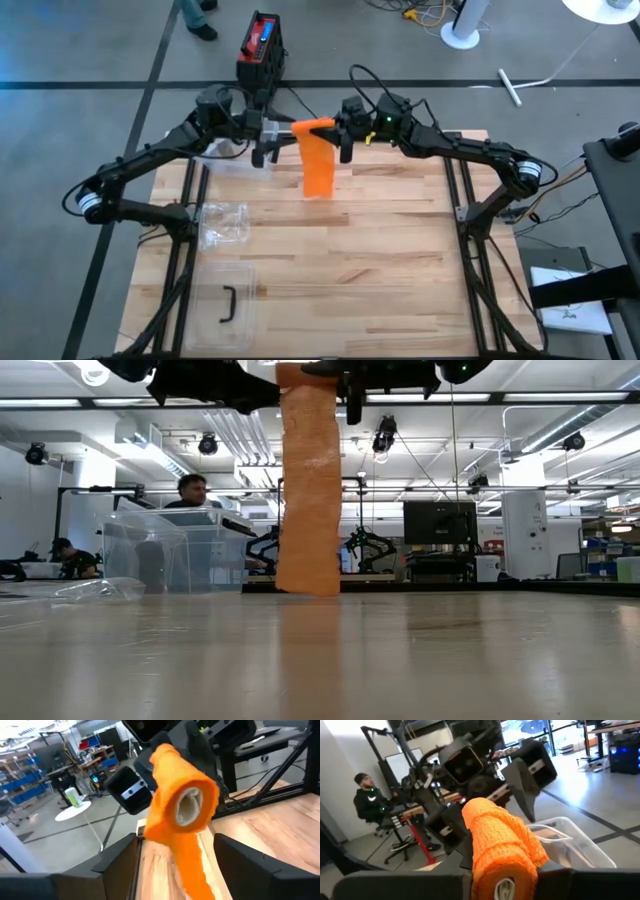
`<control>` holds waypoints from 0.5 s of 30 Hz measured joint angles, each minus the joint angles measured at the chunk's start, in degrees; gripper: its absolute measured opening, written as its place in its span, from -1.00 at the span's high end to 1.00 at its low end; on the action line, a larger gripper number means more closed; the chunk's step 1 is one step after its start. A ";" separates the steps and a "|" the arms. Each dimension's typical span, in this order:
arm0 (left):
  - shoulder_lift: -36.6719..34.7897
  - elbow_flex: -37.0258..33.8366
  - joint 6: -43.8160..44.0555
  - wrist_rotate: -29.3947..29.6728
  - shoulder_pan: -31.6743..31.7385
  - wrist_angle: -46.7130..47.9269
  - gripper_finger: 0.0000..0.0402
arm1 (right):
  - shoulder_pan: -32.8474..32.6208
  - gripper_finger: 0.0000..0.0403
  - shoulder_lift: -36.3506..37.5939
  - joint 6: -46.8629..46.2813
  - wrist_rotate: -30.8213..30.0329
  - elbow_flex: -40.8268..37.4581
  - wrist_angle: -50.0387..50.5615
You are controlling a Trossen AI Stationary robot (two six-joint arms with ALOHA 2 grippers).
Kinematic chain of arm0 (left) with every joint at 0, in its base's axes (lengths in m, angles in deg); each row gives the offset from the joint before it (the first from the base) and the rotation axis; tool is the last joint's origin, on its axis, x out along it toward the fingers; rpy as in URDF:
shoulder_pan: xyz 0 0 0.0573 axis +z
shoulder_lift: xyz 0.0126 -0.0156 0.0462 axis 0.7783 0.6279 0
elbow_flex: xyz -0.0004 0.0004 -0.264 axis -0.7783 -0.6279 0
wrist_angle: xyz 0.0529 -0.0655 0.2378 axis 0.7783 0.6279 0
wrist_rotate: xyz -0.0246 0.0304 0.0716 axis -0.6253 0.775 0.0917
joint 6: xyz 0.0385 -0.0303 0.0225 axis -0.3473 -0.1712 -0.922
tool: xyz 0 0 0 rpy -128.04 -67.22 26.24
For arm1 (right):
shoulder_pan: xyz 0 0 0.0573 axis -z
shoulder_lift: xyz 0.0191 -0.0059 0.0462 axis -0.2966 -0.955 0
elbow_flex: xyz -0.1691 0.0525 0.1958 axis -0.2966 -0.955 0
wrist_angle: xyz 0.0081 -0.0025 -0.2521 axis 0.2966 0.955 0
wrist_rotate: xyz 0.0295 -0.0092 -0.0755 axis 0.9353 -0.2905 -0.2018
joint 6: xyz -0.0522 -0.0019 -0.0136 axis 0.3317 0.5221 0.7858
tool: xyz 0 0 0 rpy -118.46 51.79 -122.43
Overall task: Roll bandage
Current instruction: Roll the orange bandage
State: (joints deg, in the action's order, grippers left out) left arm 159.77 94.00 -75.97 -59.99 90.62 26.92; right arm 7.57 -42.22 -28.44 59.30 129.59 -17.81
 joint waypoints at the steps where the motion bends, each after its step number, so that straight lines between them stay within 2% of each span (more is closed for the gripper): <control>1: -0.29 0.00 -0.70 -0.01 0.01 0.67 -0.25 | 0.00 0.76 0.00 0.17 0.01 0.00 0.19; 9: -0.64 -1.32 -6.23 0.05 -0.17 1.59 -0.15 | 0.05 0.71 0.04 -0.01 -0.15 0.00 2.55; 15: -0.64 -2.12 -11.07 3.22 -0.76 -0.56 -0.13 | 0.08 0.73 0.04 0.09 -0.18 0.00 2.76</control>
State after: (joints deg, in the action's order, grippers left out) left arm 159.13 91.88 -87.05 -56.76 89.86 26.36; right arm 7.65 -42.18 -28.35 59.12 129.59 -15.05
